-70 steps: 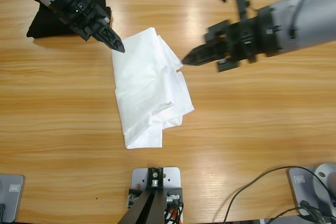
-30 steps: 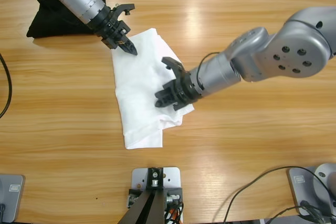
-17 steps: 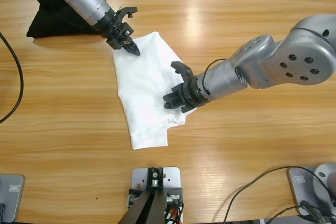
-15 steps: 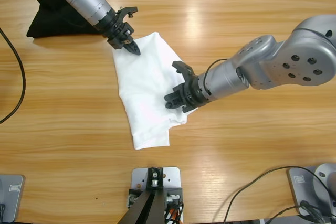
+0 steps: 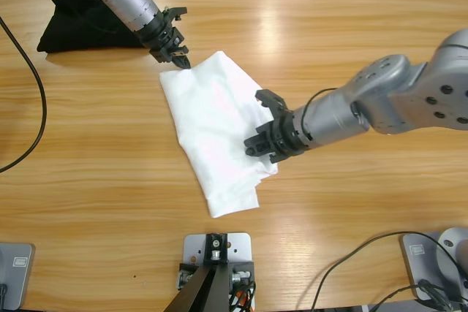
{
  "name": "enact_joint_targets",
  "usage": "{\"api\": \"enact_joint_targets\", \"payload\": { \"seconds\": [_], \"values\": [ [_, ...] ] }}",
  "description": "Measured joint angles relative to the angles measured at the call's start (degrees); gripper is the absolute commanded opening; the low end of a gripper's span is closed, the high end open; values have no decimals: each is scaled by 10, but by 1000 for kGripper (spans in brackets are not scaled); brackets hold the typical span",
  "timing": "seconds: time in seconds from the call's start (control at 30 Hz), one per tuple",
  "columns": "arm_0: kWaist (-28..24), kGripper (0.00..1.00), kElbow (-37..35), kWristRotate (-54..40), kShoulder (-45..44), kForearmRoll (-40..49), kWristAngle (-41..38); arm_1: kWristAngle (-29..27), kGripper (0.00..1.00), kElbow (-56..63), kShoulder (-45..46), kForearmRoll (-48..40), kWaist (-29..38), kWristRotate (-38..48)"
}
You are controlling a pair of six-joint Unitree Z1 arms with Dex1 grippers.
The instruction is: Fold clothes
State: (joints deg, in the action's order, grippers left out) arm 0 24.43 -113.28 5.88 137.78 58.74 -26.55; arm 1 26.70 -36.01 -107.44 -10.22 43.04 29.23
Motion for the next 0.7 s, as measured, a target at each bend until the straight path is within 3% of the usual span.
{"api": "enact_joint_targets", "payload": {
  "seconds": [0.13, 0.33, 0.4, 0.5, 0.6, 0.7],
  "values": [
    [1, 0, 0, 1, -22, 0, 18, -27, 0, 9, 43, 35, 0, 0],
    [40, 0, 38, -46, -213, 0, 34, -25, 0, -89, 169, 169, -2, 0],
    [80, 0, 86, -68, -263, -1, 34, 4, 0, -126, 187, 189, -14, -6],
    [143, 0, 217, -67, -310, -59, 34, 70, 0, -166, 180, 201, -73, -35],
    [164, 0, 353, -44, -335, -158, 34, 136, 0, -208, 137, 206, -124, -59],
    [189, 0, 407, -35, -341, -208, 34, 191, 0, -246, 80, 207, -147, -73]
  ]
}}
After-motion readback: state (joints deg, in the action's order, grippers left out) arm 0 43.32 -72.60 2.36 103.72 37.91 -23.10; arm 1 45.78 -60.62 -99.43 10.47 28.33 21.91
